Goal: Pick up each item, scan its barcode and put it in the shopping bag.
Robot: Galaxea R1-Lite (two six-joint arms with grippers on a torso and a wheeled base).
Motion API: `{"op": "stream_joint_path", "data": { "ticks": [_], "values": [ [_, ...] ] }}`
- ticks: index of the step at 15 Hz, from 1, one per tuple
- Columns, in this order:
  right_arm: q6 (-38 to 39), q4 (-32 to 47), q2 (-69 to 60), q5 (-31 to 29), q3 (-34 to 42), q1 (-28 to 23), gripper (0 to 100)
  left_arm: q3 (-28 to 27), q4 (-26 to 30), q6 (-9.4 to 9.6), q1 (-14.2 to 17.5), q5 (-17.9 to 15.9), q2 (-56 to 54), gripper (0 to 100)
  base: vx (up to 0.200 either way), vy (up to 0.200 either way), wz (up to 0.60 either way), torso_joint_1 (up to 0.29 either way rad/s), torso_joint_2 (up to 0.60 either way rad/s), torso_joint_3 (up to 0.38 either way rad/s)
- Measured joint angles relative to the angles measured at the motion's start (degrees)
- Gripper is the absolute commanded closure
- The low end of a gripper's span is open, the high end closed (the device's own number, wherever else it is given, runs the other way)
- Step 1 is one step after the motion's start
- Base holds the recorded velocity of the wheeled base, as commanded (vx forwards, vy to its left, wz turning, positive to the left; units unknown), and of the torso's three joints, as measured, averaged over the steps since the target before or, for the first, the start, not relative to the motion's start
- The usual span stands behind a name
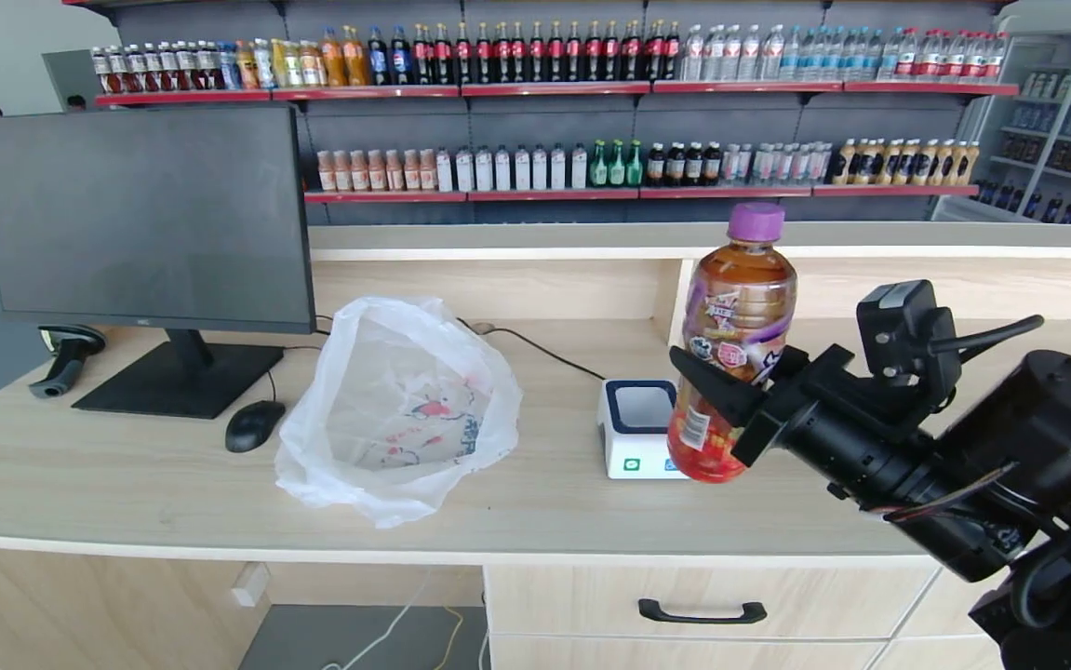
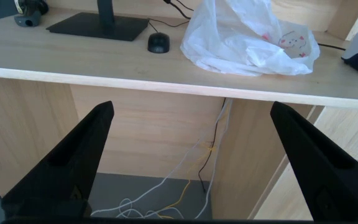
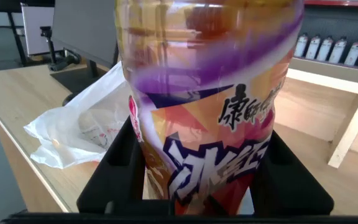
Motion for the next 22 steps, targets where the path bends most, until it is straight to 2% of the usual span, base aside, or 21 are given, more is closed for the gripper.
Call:
{"op": "stream_joint_path", "data": {
  "ticks": [4,7,9,13,16,22],
  "values": [
    [-2.85,-0.16,0.91,1.95,-1.30,-0.43,100,0.00,0.00,-0.09,-0.05,0.00,0.00,0,0.000,0.000,0.00,0.000,0.00,0.000],
    [-6.79,0.00,2.29,5.64,-3.54,-1.41,100,0.00,0.00,-0.06,0.00,0.00,0.00,0,0.000,0.000,0.00,0.000,0.00,0.000],
    [-14.76,-0.16,4.17,11.03,-8.44,-2.46,100,0.00,0.05,-0.05,0.00,0.00,0.00,0,0.000,0.000,0.00,0.000,0.00,0.000],
    [-26.17,-0.05,7.58,11.96,-14.15,-2.51,100,0.00,0.00,0.00,0.00,0.02,0.00,0,0.000,0.000,0.00,0.000,0.00,0.000],
    [-38.85,-0.07,9.98,12.84,-15.49,-1.50,100,0.00,0.00,0.00,0.00,-0.02,0.00,0,0.000,0.000,0.00,0.000,0.00,0.000],
    [-49.16,0.06,12.81,13.28,-16.46,0.11,100,0.00,0.02,0.00,0.00,0.00,0.00,0,0.000,0.000,0.00,0.000,0.00,0.000]
  ]
}}
